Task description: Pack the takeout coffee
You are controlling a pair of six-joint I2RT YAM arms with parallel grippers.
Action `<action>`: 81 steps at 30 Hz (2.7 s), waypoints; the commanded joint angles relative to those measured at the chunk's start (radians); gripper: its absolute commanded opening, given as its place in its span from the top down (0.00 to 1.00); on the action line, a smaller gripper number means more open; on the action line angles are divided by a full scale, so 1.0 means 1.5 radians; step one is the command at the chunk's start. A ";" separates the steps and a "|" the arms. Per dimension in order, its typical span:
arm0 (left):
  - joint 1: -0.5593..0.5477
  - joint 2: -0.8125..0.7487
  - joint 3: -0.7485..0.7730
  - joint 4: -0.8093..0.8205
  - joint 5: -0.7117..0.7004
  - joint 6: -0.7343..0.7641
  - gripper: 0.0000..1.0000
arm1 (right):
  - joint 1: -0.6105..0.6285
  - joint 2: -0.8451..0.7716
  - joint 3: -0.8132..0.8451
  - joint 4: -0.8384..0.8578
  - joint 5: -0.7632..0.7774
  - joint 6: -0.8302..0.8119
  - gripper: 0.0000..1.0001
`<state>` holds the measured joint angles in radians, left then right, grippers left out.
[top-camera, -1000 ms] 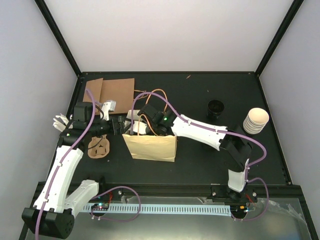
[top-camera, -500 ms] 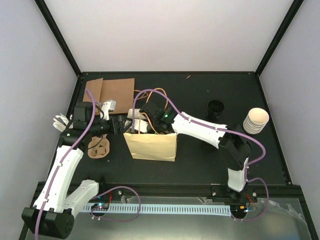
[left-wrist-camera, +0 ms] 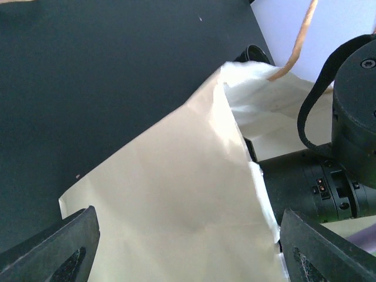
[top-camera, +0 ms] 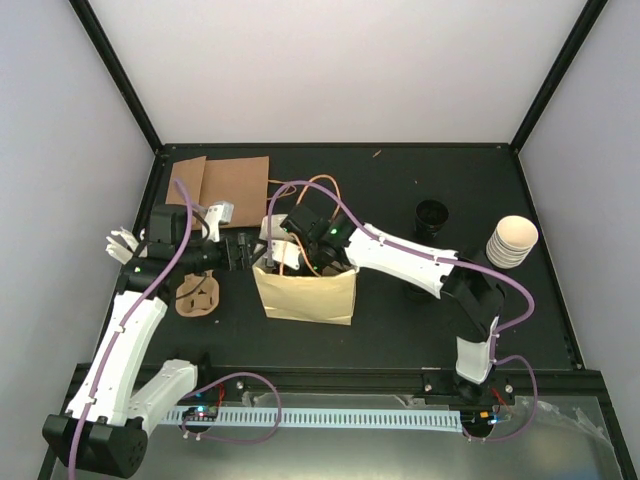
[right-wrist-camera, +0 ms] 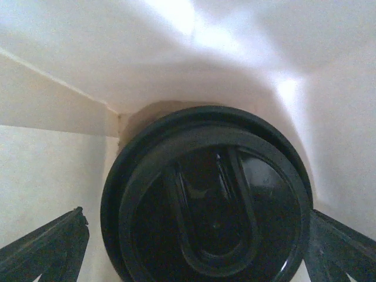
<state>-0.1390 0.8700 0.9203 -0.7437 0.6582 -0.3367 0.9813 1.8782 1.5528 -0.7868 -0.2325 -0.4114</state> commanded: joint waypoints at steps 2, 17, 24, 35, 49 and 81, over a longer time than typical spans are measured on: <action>-0.004 -0.016 0.022 -0.015 0.012 0.004 0.14 | 0.000 -0.001 -0.004 -0.141 0.058 0.026 0.00; -0.005 -0.024 0.031 -0.022 0.016 0.006 0.13 | 0.000 -0.062 0.063 -0.161 0.035 0.045 0.00; -0.006 -0.025 0.026 -0.023 0.019 0.012 0.13 | 0.000 -0.092 0.070 -0.155 0.033 0.052 0.00; -0.010 -0.028 0.018 -0.019 0.023 0.009 0.13 | 0.000 -0.108 0.080 -0.156 0.023 0.062 0.00; -0.044 -0.001 0.035 -0.011 0.015 0.008 0.14 | -0.012 -0.091 0.051 -0.133 -0.018 0.046 0.00; -0.241 0.232 0.297 -0.190 -0.328 0.030 0.98 | -0.069 -0.081 0.042 -0.158 -0.078 -0.020 0.00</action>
<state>-0.4953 1.1748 1.2819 -0.9627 0.1677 -0.2855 0.8688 1.8191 1.6707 -1.0561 -0.3820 -0.4229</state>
